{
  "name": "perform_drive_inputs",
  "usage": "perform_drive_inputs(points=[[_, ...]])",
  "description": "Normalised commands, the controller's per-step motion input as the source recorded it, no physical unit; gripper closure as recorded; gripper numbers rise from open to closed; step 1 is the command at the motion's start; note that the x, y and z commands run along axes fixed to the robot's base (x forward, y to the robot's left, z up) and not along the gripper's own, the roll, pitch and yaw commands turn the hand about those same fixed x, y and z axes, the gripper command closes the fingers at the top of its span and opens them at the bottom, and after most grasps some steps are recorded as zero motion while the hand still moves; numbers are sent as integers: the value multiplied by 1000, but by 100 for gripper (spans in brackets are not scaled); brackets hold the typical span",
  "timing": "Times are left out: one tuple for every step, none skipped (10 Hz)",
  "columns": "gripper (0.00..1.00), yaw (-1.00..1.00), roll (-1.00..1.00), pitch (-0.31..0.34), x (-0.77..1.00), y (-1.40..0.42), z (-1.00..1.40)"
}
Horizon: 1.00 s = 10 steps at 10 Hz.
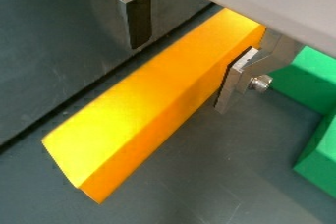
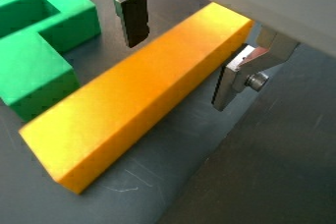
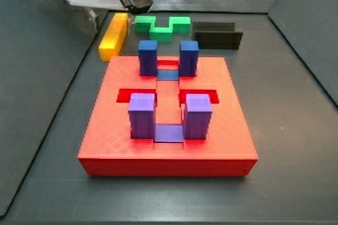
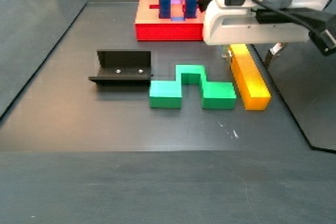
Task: Pick up the yellow object. Move up. Move to above the board. Insert the yellow object.
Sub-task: Pick up the yellow object.
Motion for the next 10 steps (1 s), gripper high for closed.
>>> perform_drive_inputs(points=[[0,0,0,-6,0,0,-203],[0,0,0,0,0,0,-34],[0,0,0,0,0,0,-237],[0,0,0,0,0,0,0],[100,0,0,0,0,0,0],[100,0,0,0,0,0,0],[100,0,0,0,0,0,0],[100,0,0,0,0,0,0],[100,0,0,0,0,0,0],[100,0,0,0,0,0,0]])
